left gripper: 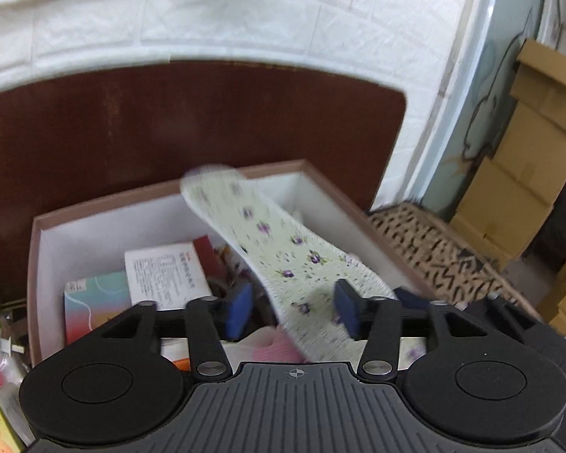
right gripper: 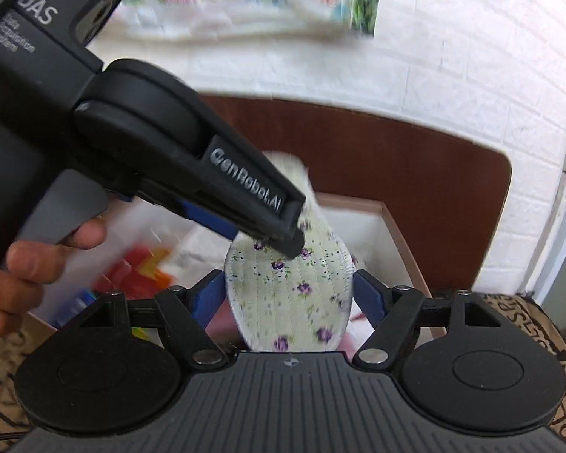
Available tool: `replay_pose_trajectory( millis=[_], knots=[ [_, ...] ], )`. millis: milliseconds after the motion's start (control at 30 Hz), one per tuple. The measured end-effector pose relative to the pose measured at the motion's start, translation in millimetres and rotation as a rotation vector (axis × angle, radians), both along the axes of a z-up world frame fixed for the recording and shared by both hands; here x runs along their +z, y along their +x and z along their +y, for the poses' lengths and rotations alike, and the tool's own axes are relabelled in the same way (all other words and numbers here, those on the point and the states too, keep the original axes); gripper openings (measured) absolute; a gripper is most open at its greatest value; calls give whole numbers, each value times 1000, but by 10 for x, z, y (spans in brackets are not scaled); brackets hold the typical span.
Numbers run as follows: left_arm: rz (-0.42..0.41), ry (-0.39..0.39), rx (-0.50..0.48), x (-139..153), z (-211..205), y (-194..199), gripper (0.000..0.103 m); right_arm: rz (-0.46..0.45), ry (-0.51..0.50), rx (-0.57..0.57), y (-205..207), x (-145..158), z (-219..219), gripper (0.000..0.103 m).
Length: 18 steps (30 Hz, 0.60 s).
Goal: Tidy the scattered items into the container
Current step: 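Lift the insole with both tools and carry it over the box, then open both tools to drop the insole into the box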
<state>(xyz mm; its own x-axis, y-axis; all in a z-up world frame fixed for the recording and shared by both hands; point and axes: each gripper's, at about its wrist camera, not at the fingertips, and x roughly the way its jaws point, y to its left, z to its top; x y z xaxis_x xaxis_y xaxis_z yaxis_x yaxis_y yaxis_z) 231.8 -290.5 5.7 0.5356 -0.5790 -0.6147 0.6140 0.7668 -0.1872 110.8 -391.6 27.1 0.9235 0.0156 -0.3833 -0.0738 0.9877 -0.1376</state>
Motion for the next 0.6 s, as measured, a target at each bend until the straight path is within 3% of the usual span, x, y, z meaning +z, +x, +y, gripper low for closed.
replay_pose_trajectory(
  millis=[100,200,267,433,500,600],
  knots=[
    [39,-10,8,-124,74,89,80,-2,-35,-8,21,-59,-38,92],
    [59,-29,31,-166,173,146,81,-9,-27,-18,15,-76,-69,92],
    [66,-40,42,-171,224,165,80,-20,-12,-26,-7,-74,-75,87],
    [48,-34,71,-115,292,152,85,-51,22,0,-109,21,-44,62],
    [10,-17,96,-102,315,124,88,-77,20,11,-167,78,-11,57],
    [-26,46,123,-104,303,99,89,-53,-16,32,-74,99,42,40]
  ],
)
